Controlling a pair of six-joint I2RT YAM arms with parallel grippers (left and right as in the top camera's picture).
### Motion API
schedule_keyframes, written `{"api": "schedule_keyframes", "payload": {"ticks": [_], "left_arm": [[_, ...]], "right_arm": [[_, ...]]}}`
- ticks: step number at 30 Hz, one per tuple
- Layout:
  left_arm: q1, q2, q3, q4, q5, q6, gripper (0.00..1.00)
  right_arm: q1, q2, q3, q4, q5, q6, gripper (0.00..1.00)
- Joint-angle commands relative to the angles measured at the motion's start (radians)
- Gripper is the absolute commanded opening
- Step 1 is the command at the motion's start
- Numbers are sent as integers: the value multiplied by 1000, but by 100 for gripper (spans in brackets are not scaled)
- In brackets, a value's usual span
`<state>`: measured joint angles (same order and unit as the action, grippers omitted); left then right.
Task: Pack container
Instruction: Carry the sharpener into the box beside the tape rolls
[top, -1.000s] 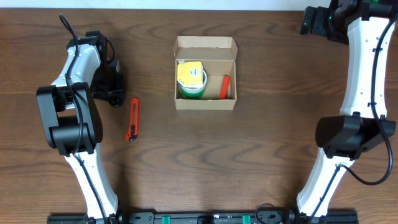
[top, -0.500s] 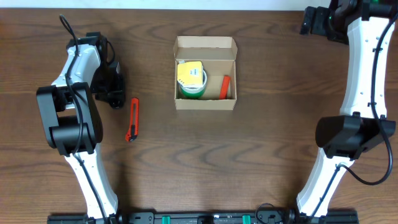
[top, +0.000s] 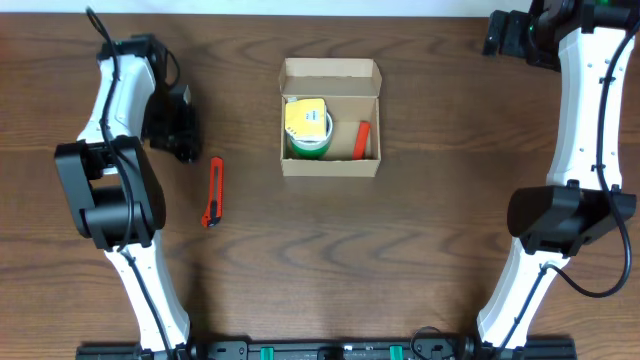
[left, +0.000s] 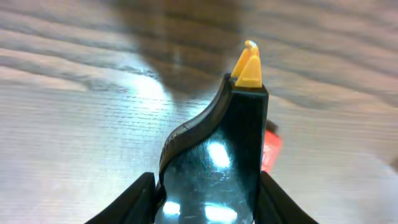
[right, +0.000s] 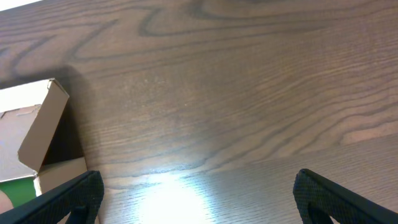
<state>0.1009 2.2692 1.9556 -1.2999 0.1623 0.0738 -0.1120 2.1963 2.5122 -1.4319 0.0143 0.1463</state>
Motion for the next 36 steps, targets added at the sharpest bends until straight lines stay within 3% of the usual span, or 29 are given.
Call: {"api": "schedule_keyframes", "payload": {"ticks": [1,11,13,21,26,36], "left_arm": [[-25,8,119,-60,14,-15,6],[-213,8,640,-386,-58,-128,6],[-259,-2,690,-390,-66,-169,6],[-496,-38,714,-389,-72,-322,6],[-653,-32,712,-373,-200,-454,6],[-771,5,650,-244,-203,-617,6]], "right_arm": [[1,-12,10,-1,-4,10,99],[1,-12,10,-1,-4,10,99],[1,-12,10,-1,-4,10,99],[1,-12,10,-1,-4,10,99],[1,-12,10,-1,-4,10,99],[1,-12,10,-1,-4,10,99]]}}
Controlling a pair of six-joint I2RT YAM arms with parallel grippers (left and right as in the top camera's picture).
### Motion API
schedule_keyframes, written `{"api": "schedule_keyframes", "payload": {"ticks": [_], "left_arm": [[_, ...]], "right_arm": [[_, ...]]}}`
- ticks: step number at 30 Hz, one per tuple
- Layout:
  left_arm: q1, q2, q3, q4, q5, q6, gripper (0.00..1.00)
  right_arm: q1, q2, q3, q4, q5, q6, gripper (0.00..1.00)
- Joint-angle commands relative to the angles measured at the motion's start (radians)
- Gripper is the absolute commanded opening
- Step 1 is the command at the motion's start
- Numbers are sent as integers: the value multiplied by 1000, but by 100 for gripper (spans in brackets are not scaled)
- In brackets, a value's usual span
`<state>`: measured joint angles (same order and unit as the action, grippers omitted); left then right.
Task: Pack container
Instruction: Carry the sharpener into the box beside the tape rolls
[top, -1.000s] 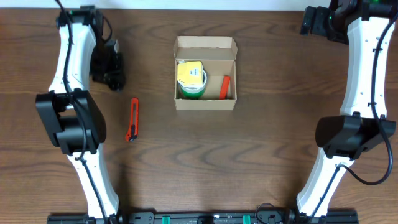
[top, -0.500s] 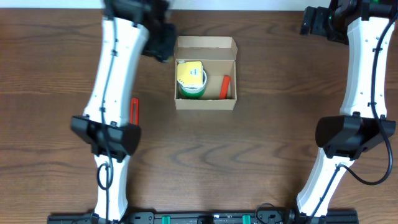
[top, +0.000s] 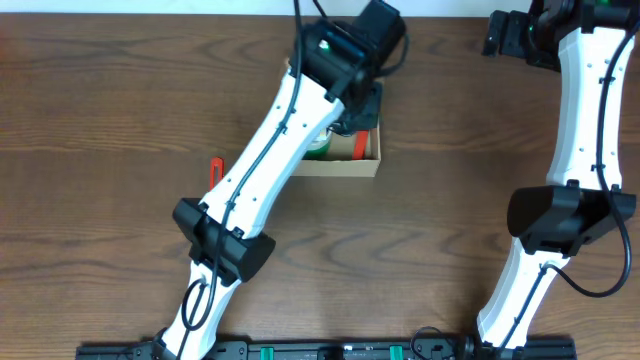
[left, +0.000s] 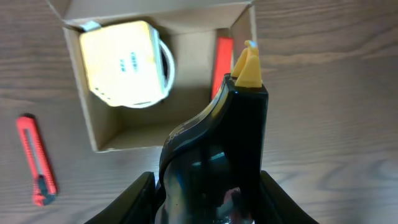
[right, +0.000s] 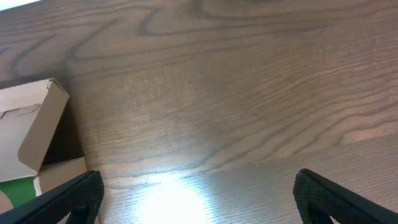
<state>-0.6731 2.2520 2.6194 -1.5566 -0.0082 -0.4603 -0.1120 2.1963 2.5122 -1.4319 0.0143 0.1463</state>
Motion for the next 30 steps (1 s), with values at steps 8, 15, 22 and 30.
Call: {"api": "schedule_keyframes", "payload": {"ticks": [8,15,22,30], "left_arm": [[3,159,-15,59,25,-85,5],[2,280,-15,68,46,-59,6],[2,340,-15,99,64,-40,6],[3,377,-14,104,79,-40,33]], "right_arm": [[1,-12,10,-1,-4,10,99],[1,-12,10,-1,-4,10,99],[1,-12,10,-1,-4,10,99],[1,-12,10,-1,-4,10,99]]}}
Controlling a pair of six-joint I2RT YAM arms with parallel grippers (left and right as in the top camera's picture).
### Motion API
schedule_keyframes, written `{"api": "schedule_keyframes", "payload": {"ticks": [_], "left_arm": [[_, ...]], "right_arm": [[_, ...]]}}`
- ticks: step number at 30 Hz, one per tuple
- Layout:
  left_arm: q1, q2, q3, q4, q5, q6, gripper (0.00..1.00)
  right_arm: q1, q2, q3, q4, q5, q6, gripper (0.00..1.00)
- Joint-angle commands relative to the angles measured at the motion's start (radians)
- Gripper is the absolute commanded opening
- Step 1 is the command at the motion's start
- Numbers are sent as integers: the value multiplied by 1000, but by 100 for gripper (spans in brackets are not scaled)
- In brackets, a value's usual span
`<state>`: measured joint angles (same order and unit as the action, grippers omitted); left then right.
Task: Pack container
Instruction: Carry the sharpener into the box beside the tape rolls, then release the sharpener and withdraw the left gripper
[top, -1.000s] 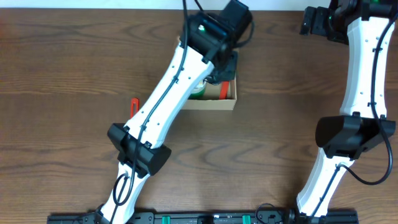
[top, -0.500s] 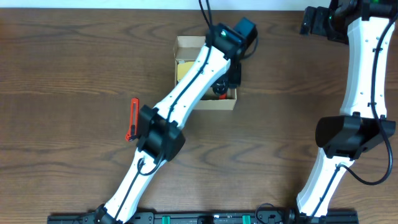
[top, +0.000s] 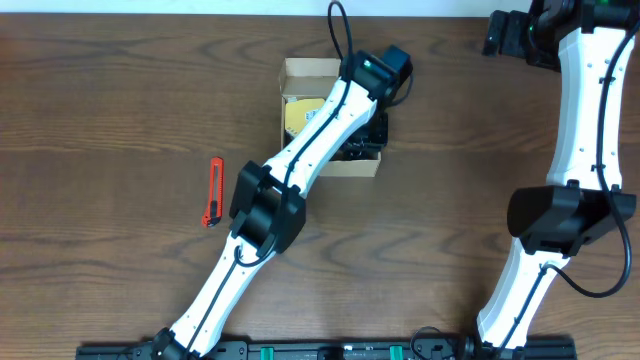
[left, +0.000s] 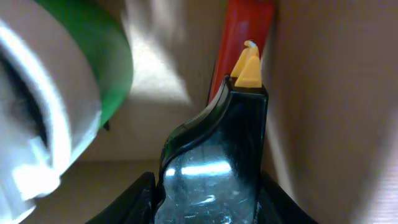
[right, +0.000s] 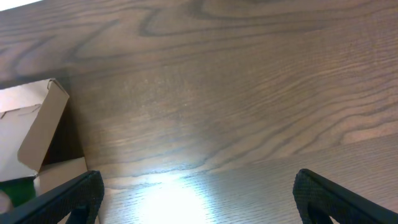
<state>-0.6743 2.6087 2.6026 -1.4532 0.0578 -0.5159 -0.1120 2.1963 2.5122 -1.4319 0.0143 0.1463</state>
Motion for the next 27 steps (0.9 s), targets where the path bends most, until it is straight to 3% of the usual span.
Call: {"api": "schedule_keyframes", "payload": {"ticks": [1,9,27], "left_arm": [[6,19,3,1,13,17,39],[18,5,19,-35,8,49,70],[19,-367,26,-119,-274,102,72]], "right_arm": [[1,-12,10,-1,-4,10,99],[1,-12,10,-1,-4,10,99],[1,-12,10,-1,-4,10,99]]}}
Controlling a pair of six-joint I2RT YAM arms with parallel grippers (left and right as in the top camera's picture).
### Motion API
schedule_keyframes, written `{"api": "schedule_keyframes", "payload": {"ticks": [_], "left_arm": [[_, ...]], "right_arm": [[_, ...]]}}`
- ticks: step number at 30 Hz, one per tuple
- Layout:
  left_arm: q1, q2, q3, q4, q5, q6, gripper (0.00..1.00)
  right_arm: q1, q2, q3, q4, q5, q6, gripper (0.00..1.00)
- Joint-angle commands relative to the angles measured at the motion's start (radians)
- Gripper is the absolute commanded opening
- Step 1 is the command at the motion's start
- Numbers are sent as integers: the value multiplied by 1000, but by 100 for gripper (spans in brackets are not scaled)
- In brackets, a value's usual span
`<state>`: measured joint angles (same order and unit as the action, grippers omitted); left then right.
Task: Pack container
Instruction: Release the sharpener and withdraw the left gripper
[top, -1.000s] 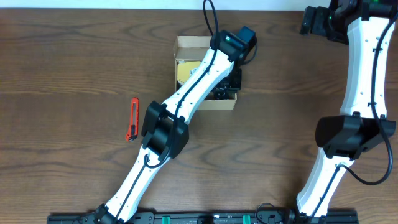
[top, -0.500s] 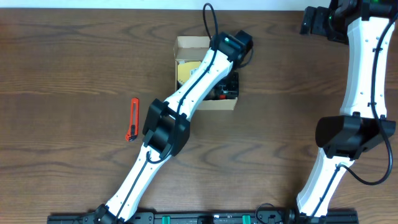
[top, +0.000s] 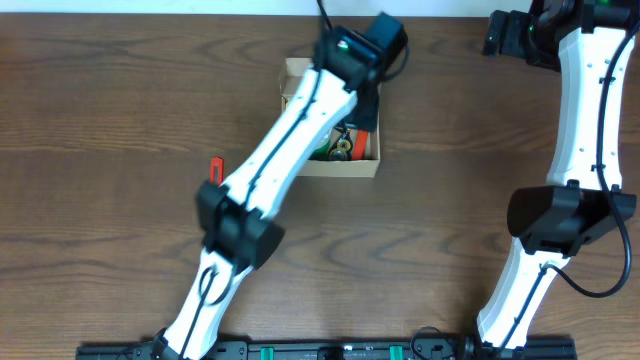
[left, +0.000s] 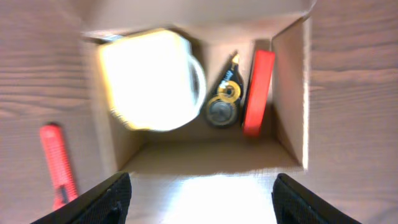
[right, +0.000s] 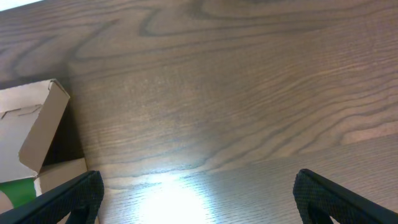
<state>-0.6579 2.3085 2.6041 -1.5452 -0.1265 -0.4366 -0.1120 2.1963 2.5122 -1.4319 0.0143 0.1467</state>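
The cardboard box (left: 290, 93) lies open below my left gripper (left: 205, 208), which is open and empty above its near wall. Inside, a black dispenser with a yellow tip (left: 222, 106) lies between a green roll with a yellow-white top (left: 146, 81) and a red bar (left: 258, 93). In the overhead view the left arm covers much of the box (top: 345, 168), and the dispenser (top: 343, 146) shows beside it. My right gripper (right: 199, 208) is open over bare wood at the far right, with a box flap (right: 40, 127) at its left.
A red box cutter (left: 57, 163) lies on the table left of the box; in the overhead view the cutter (top: 214, 164) is partly hidden by the left arm. The right arm's base stands at the right (top: 560, 220).
My left gripper was shut on the black dispenser low inside the box. Now it is open and higher, and the dispenser lies in the box between the roll and the red bar.
First my left gripper held the black dispenser over the table at the left, near the red cutter. Then it held it above the box, then down inside the box. Now the dispenser rests there and the gripper is open. The right arm stayed still.
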Motion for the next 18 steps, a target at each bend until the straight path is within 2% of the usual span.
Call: {"api": "schedule_keyframes", "payload": {"ticks": [1,5,6,9,13,18], "left_arm": [[3,-89,24,-50,-121,23,72],[8,-137,23,-145,-248,32,67],[13,-144,17,-145,-238,72,60],[38,-145,10,-145,-221,61,34],[95,-145,-67,-145,-215,49,32],[203,-145,-256,-145,-150,124,30]], "right_arm": [[1,-12,10,-1,-4,10,99],[1,-12,10,-1,-4,10,99],[1,-12,10,-1,-4,10,99],[1,-12,10,-1,-4,10,99],[1,-12,10,-1,-4,10,99],[1,-12,10,-1,-4,10,99]]}}
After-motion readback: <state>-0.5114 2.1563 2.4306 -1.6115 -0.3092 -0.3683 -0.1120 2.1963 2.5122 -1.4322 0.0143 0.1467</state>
